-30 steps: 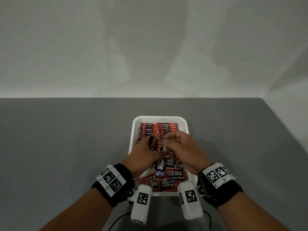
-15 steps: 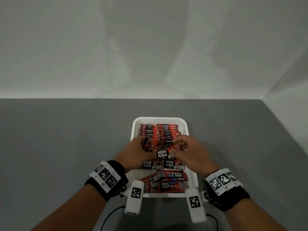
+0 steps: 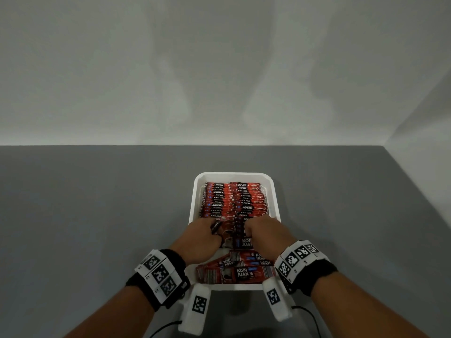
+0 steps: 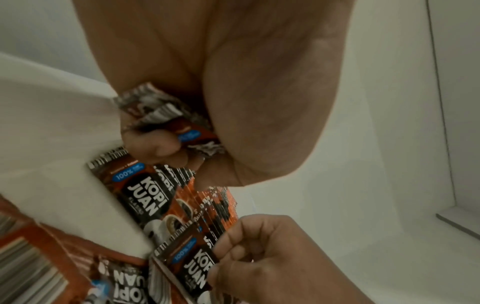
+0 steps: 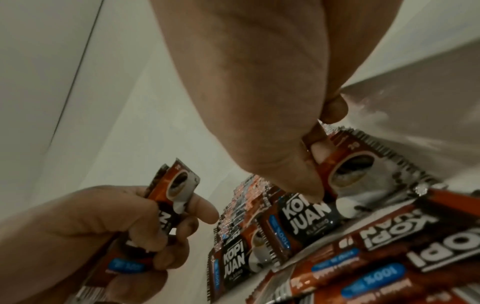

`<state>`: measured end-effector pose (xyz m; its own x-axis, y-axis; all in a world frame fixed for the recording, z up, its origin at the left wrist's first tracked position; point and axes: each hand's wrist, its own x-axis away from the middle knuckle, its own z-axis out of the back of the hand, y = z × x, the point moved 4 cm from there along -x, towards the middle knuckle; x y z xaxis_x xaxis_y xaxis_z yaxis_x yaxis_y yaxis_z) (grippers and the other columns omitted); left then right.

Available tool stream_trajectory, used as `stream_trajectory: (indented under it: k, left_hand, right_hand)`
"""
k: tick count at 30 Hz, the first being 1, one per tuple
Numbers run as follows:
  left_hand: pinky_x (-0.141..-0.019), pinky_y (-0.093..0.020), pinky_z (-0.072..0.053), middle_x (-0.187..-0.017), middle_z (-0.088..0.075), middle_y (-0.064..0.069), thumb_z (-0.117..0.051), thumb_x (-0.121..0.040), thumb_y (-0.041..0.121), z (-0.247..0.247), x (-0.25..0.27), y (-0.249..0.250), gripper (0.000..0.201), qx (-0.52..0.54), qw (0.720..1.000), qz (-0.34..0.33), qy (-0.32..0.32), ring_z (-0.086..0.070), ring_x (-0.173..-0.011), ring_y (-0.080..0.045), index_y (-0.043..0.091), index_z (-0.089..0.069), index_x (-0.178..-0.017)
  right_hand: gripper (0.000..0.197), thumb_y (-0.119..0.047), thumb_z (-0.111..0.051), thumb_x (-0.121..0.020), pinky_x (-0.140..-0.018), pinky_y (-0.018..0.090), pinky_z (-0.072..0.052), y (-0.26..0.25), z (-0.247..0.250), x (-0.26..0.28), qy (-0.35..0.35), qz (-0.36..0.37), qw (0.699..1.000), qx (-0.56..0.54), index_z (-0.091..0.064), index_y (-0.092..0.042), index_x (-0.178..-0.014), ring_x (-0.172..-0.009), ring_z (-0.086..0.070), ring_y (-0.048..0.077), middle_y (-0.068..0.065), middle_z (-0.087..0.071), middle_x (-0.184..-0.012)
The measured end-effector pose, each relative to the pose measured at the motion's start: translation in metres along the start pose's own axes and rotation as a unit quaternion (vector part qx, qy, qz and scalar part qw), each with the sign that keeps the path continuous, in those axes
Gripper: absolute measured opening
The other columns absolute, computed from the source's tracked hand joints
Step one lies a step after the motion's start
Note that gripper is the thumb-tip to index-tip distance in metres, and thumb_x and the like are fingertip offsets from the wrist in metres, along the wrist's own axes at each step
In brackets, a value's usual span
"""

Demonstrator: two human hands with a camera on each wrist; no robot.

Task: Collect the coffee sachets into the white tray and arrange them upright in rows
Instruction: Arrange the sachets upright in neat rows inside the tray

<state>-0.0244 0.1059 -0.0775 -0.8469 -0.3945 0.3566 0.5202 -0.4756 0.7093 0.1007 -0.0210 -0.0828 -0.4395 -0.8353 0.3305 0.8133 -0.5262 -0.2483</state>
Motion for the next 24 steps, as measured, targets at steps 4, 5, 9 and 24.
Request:
stream_trajectory:
  k: [4, 5, 9, 24]
  left_hand:
    - [-0.087, -0.033, -0.055, -0.103, -0.071, 0.004, -0.051, -0.091, 0.010, -0.003, 0.004, 0.000, 0.020, -0.007, 1.000, -0.006, -0.016, -0.065, -0.095, -0.013, 0.016, -0.068, -0.100]
    - [-0.084, -0.033, -0.056, -0.102, -0.072, 0.002, -0.050, -0.091, 0.009, -0.004, 0.004, 0.000, 0.021, 0.003, 1.000, -0.002, -0.019, -0.065, -0.093, -0.014, 0.014, -0.068, -0.101]
    - [-0.065, -0.028, -0.059, -0.101, -0.076, 0.000, -0.045, -0.099, 0.010, -0.008, 0.009, -0.001, 0.029, 0.171, 0.983, 0.059, -0.033, -0.072, -0.086, -0.018, 0.017, -0.071, -0.111]
    - [-0.090, -0.055, -0.057, -0.114, -0.072, -0.024, -0.067, -0.091, 0.000, 0.000, 0.005, 0.010, 0.029, 0.515, 0.856, 0.007, 0.045, -0.070, -0.103, -0.044, 0.000, -0.068, -0.120]
  right_hand:
    - [0.022, -0.002, -0.056, -0.092, -0.083, 0.038, -0.055, -0.003, -0.004, -0.003, -0.008, 0.004, 0.999, 0.038, -0.066, -0.012, -0.109, -0.097, -0.066, 0.028, 0.009, -0.067, -0.109]
    - [0.021, -0.001, -0.055, -0.093, -0.083, 0.038, -0.055, -0.003, -0.005, -0.004, -0.012, 0.004, 0.999, 0.040, -0.065, -0.011, -0.108, -0.097, -0.065, 0.028, 0.010, -0.067, -0.108]
    - [0.018, 0.001, -0.053, -0.094, -0.082, 0.038, -0.055, -0.001, -0.004, -0.005, -0.008, 0.007, 0.999, 0.039, -0.063, -0.009, -0.105, -0.096, -0.064, 0.028, 0.011, -0.065, -0.108]
    - [0.029, 0.000, -0.080, -0.082, -0.078, 0.039, -0.064, -0.020, 0.033, 0.023, 0.083, -0.005, 0.859, -0.506, -0.069, -0.015, -0.104, -0.082, -0.075, 0.024, 0.011, -0.075, -0.091]
